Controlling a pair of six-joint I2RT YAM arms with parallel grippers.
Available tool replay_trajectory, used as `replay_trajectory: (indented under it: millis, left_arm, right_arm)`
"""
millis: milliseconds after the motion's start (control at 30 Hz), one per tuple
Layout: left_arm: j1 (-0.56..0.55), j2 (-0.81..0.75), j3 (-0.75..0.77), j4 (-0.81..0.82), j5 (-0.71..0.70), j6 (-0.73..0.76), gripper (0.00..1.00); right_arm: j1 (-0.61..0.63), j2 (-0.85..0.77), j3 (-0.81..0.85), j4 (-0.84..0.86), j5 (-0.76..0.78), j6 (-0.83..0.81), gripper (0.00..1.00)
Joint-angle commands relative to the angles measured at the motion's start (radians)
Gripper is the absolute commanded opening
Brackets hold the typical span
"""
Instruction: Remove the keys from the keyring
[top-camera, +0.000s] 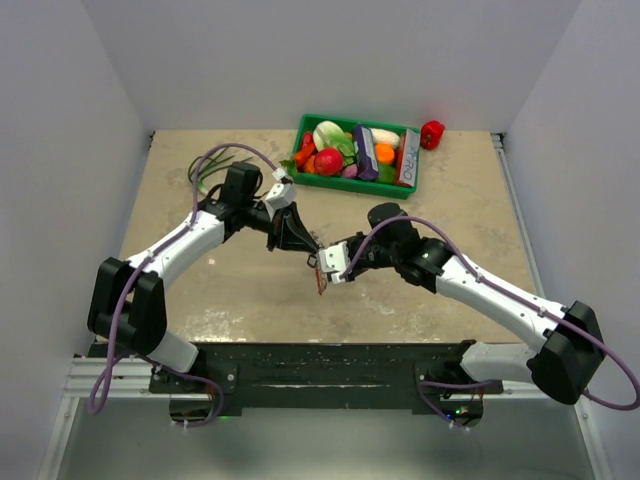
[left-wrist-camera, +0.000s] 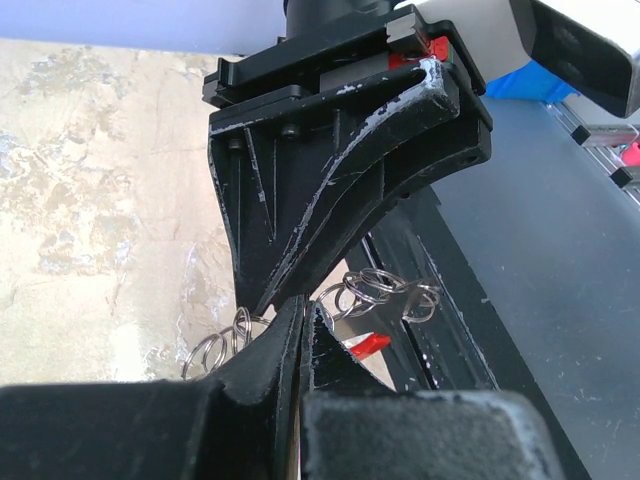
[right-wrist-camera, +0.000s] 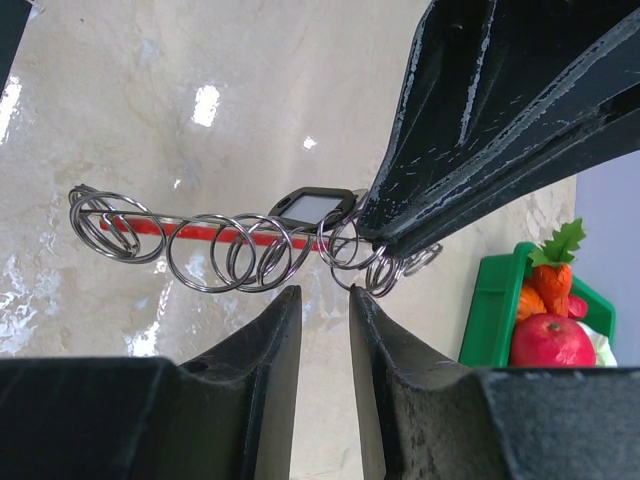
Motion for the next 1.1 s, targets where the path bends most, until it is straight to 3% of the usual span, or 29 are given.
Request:
replay_trajectory:
  millis: [0,433,1067]
  left_arm:
    - [0.004,-0.016,-0.005,0.034,0.242,-0.009,0.00]
    - [0.000,0.056,-0.003,0.029,0.243,-0.026,0.00]
    - [-0.001,-0.022,0.026,0.002,0.245,-0.013,0.00]
  right_arm:
    - [0.003,-0.011,0.048,0.040,-0.023,0.017,0.30]
    - [0.003,-0.034,0.055,0.054,-0.068,0.049,0.38]
    - [0.003,-0.049,-0.016,0.067,-0.078,0.014,0.41]
